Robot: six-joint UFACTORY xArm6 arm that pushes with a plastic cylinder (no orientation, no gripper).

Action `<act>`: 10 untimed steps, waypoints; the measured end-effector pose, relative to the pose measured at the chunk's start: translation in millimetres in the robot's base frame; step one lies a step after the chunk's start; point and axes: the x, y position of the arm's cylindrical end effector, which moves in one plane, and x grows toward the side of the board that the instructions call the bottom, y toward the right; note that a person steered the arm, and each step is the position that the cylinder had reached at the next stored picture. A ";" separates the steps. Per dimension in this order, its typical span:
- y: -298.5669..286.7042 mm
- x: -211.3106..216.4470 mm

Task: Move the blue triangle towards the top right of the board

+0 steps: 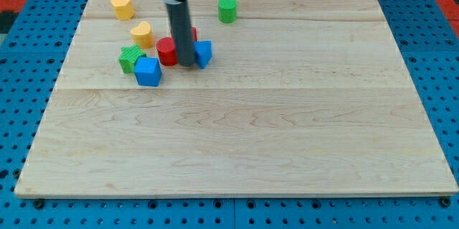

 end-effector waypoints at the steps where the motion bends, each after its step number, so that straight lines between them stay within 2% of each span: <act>1: 46.6 -16.1; 2: 66.0 -34.0; 3: 60.1 -46.6; 6: 164.1 -90.7; 7: 138.2 -87.8; 8: 128.0 -110.2; 10: 186.3 -123.3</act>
